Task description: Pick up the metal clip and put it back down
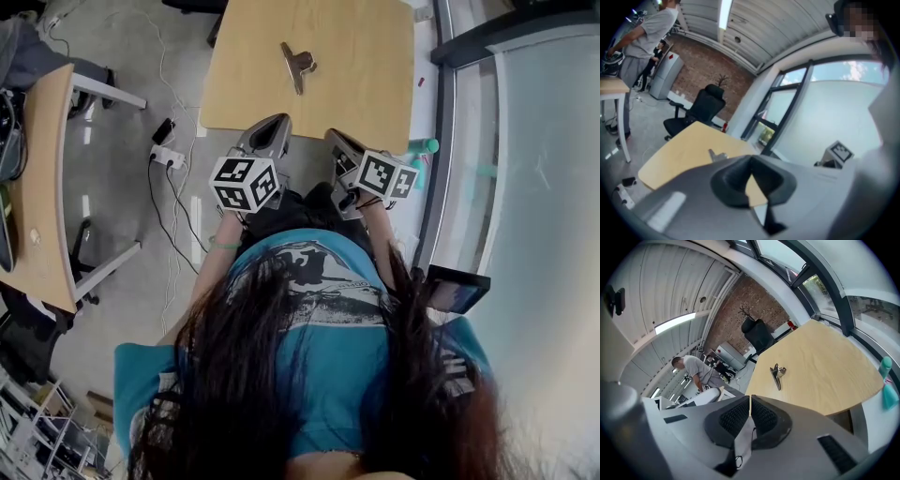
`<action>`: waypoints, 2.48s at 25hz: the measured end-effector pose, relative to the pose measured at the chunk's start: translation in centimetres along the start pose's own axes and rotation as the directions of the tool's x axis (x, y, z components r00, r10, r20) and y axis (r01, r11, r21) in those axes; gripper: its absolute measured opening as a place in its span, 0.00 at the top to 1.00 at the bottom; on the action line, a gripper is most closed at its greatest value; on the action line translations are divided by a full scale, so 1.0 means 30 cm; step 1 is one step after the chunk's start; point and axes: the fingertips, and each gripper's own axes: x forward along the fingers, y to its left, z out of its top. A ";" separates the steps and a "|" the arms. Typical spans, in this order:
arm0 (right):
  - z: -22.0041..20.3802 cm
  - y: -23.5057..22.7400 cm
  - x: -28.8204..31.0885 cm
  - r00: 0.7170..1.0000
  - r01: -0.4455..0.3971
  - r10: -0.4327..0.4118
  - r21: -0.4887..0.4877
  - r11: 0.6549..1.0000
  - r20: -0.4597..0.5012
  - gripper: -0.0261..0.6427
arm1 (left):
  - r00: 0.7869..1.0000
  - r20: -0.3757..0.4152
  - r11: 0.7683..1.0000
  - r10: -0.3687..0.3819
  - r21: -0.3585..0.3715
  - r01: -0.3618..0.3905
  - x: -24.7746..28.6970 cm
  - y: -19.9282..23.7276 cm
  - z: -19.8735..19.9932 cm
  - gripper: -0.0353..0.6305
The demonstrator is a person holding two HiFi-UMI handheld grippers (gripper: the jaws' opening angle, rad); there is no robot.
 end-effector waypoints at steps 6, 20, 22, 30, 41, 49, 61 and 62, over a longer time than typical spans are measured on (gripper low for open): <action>0.073 -0.049 0.051 1.000 -0.006 0.006 0.014 1.000 -0.010 0.93 | 1.000 -0.008 1.000 -0.008 -0.003 0.008 0.120 0.028 0.018 0.94; 0.372 -0.202 0.192 0.992 -0.059 0.056 -0.020 0.998 -0.110 0.93 | 0.992 -0.077 0.991 0.102 -0.076 -0.108 0.549 0.158 0.026 0.72; 0.408 -0.234 0.198 0.991 -0.060 0.057 -0.015 0.998 -0.117 0.93 | 0.986 -0.108 0.988 0.125 -0.073 -0.133 0.609 0.183 0.008 0.67; 0.488 -0.339 0.204 0.988 -0.054 0.055 0.008 0.998 -0.142 0.93 | 0.921 -0.240 0.952 0.307 0.059 -0.302 0.771 0.324 -0.119 0.61; 0.490 -0.410 0.219 0.980 -0.053 0.056 0.024 0.998 -0.193 0.93 | 0.788 -0.250 0.823 0.562 0.261 -0.505 0.854 0.433 -0.208 0.57; 0.490 -0.424 0.219 0.979 -0.049 0.056 0.037 0.998 -0.196 0.93 | 0.751 -0.220 0.774 0.623 0.317 -0.548 0.824 0.459 -0.194 0.70; 0.459 -0.369 0.247 0.972 -0.091 0.093 0.021 0.996 -0.216 0.93 | 0.766 -0.167 0.784 0.621 0.126 -0.608 0.712 0.480 -0.114 0.91; 0.458 -0.363 0.249 0.971 -0.096 0.097 0.017 0.995 -0.218 0.93 | 0.771 -0.169 0.789 0.614 0.111 -0.604 0.707 0.475 -0.115 0.91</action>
